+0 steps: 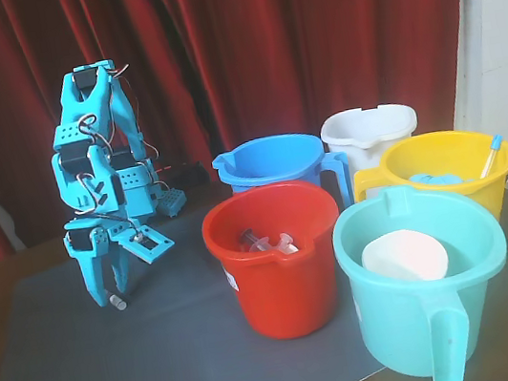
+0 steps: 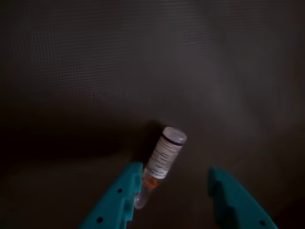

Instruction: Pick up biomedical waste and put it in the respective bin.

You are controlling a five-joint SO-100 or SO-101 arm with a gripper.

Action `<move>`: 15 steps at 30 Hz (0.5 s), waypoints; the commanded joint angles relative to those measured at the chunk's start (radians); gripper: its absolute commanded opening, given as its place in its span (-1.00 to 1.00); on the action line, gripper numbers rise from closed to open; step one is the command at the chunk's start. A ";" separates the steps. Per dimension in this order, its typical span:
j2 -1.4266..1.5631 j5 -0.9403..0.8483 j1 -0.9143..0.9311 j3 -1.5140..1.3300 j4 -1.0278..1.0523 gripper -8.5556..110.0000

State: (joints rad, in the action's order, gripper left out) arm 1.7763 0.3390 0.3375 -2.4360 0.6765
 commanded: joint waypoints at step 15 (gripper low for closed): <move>0.028 -0.009 0.011 -0.035 -0.081 -0.62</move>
State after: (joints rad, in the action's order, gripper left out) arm 1.7763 0.3375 0.3405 -2.4697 0.6335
